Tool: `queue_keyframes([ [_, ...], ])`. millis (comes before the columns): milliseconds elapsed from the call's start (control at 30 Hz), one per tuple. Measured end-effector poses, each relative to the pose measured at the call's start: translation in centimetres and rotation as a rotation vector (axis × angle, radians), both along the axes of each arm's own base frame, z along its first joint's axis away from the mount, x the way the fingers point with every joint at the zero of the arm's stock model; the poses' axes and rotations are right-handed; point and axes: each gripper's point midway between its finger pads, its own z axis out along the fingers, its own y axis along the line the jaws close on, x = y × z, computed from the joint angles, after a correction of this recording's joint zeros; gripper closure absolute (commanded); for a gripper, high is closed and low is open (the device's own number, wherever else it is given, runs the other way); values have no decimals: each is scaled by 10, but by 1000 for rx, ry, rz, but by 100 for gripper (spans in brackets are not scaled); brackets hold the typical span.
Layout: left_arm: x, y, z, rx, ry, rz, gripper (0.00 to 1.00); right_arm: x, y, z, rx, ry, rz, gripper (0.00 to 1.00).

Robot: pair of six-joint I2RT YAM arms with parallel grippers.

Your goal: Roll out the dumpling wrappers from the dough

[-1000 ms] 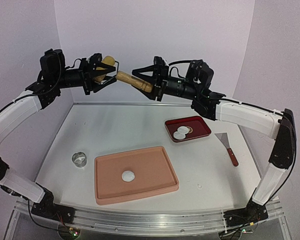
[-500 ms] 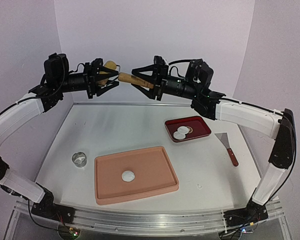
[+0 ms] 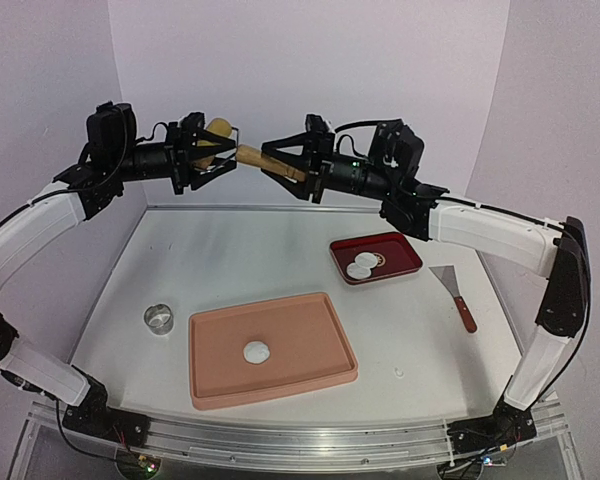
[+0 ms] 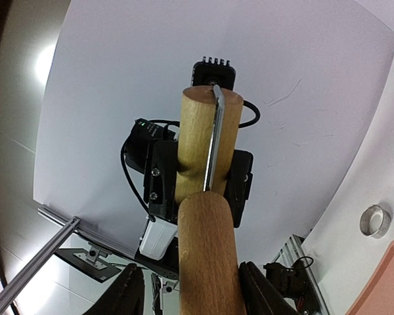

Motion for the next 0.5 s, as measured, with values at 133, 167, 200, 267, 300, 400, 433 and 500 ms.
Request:
queue_keyframes([
  [133, -1, 0, 2, 2, -17, -5, 100, -2, 1, 0, -1, -2, 8, 61],
  [167, -2, 0, 2, 2, -18, -8, 100, -2, 1, 0, -1, -1, 9, 63],
  [200, -2, 0, 2, 2, -18, -9, 100, -2, 1, 0, -2, -1, 9, 64],
  [267, -2, 0, 2, 3, -18, -11, 100, -3, 1, -1, -2, 1, 12, 67],
  [300, -2, 0, 2, 3, -18, -11, 100, -3, 1, -1, -3, 1, 12, 69],
  [400, -2, 0, 2, 3, -19, -13, 100, -3, 1, -2, -6, 6, 13, 76],
  [433, -3, 0, 3, 2, -21, -17, 100, -2, 1, -3, -10, 11, 14, 85],
  [500, -4, 0, 3, 2, -23, -19, 97, -2, 2, -4, -11, 11, 13, 99],
])
